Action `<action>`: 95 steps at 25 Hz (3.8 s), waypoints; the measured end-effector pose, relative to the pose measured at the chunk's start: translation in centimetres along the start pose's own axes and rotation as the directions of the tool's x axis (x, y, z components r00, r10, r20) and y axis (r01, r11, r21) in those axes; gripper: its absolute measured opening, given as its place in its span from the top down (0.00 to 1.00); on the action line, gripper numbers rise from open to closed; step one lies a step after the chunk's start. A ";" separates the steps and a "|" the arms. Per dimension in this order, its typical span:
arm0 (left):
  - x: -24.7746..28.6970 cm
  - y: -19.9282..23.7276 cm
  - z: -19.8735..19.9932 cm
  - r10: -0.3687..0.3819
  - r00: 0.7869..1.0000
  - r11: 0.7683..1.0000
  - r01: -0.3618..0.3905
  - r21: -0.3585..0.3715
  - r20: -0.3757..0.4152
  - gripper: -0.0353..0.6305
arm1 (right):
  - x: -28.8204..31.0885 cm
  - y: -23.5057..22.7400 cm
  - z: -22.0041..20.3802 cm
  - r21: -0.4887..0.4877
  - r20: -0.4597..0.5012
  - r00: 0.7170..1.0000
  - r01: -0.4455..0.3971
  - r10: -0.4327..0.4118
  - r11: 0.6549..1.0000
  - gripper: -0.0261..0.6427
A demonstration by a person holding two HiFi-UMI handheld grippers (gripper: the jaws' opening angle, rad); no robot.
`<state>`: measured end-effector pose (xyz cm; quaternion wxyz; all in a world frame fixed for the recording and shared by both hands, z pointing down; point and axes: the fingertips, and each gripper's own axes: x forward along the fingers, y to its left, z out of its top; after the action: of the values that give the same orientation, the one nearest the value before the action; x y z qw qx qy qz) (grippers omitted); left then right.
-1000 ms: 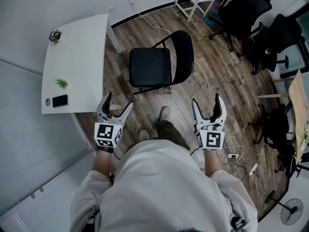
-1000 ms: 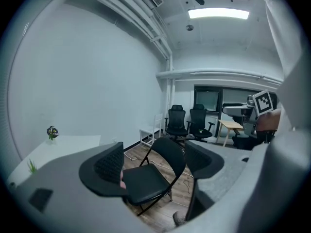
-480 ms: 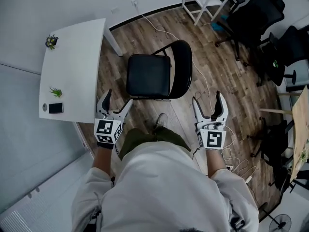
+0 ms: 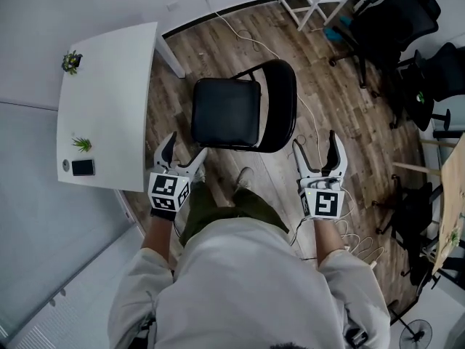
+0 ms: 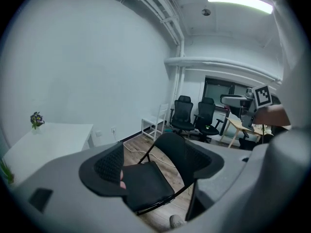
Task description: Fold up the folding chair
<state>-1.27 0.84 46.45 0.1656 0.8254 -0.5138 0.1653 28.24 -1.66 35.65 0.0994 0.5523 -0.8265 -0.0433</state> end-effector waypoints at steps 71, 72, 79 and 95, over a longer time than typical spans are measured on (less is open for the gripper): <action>32.3 21.2 -47.4 -0.179 0.737 0.906 -0.135 -0.401 -0.652 0.35 | 33.0 -7.1 -38.0 0.349 -0.774 0.569 0.018 0.278 0.937 0.61; 32.5 21.3 -47.8 -0.183 0.735 0.904 -0.134 -0.405 -0.653 0.35 | 33.1 -7.1 -38.1 0.355 -0.776 0.564 0.020 0.282 0.935 0.63; 34.1 22.0 -50.6 -0.238 0.733 0.880 -0.116 -0.461 -0.637 0.35 | 33.3 -6.7 -38.9 0.401 -0.788 0.529 0.050 0.316 0.915 0.67; 37.3 20.9 -53.9 -0.585 0.737 0.552 0.057 -0.832 -0.338 0.30 | 33.6 -6.1 -39.4 0.427 -0.796 0.509 0.087 0.328 0.900 0.71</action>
<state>-10.16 -13.59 113.16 0.6824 0.6595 -0.2845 0.1355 29.68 -33.50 76.89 0.3750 0.4485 -0.6963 0.4164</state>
